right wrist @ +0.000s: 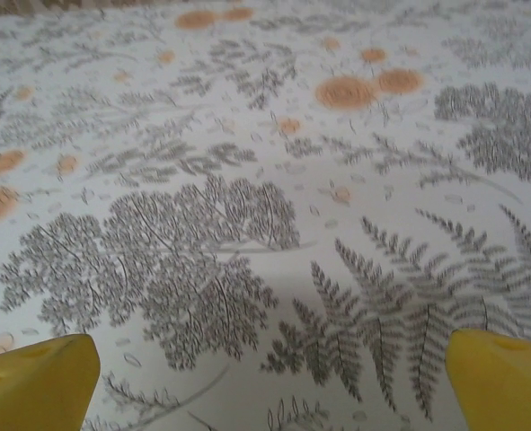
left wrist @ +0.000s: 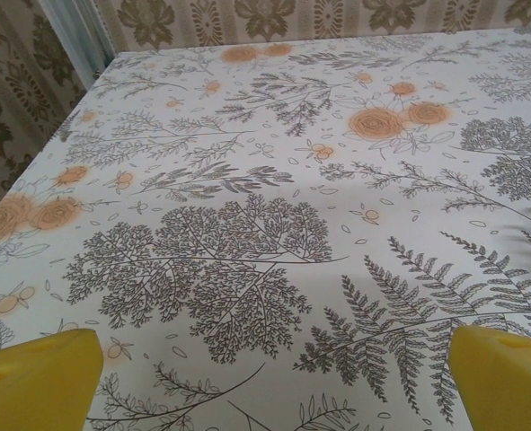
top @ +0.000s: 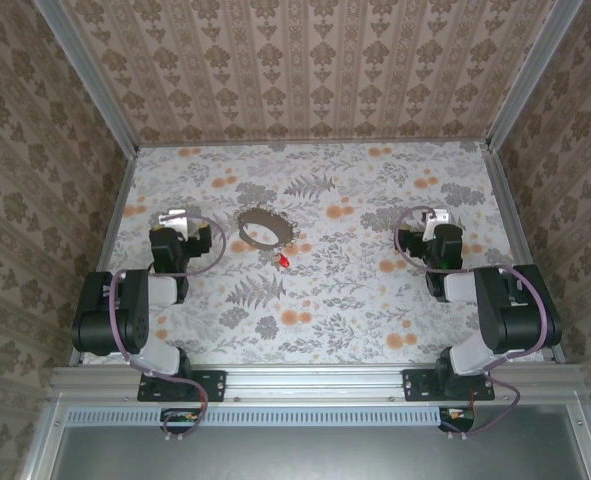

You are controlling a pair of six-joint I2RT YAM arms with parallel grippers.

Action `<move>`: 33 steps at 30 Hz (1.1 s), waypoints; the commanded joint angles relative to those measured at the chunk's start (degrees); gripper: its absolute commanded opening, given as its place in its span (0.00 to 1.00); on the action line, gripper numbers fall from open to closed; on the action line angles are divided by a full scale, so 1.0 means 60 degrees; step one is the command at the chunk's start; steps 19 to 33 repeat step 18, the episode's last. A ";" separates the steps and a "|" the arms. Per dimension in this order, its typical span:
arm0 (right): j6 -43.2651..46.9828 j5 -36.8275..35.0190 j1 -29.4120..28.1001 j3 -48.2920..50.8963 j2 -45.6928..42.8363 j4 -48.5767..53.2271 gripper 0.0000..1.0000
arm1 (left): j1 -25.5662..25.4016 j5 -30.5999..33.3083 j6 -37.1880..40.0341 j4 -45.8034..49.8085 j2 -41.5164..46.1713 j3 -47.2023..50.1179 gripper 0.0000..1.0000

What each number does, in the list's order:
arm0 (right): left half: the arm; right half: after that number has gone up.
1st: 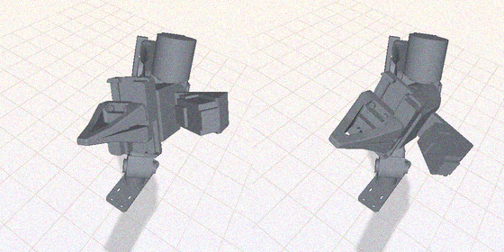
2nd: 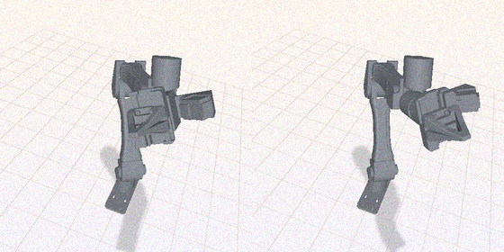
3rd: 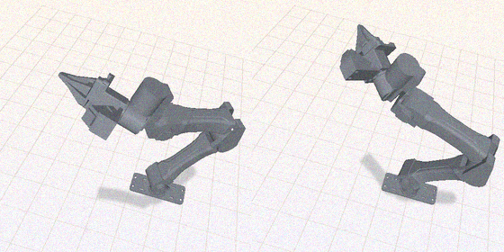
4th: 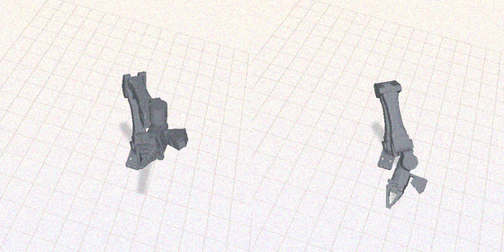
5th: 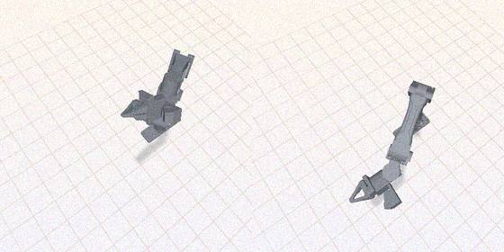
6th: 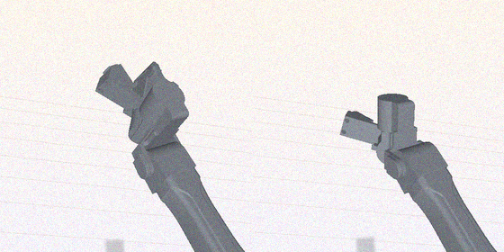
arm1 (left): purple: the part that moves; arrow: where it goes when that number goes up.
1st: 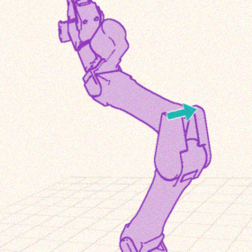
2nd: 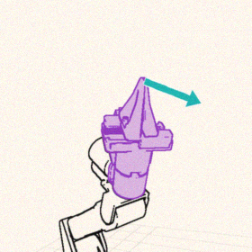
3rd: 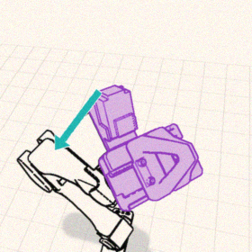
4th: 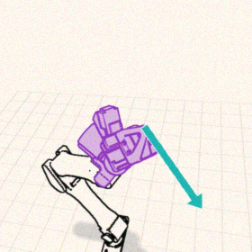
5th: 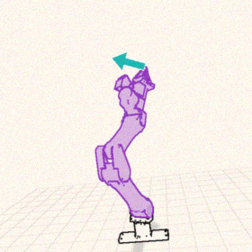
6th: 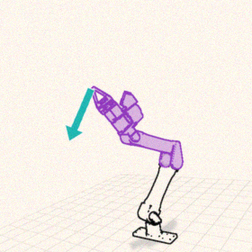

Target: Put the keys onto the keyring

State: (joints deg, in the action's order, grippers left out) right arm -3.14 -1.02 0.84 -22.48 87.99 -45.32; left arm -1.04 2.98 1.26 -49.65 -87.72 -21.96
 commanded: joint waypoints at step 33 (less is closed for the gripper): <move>0.0186 0.0025 -0.0140 -0.0173 -0.0070 -0.0557 1.00 | -0.0016 -0.0279 0.0271 0.0200 -0.0069 -0.0267 1.00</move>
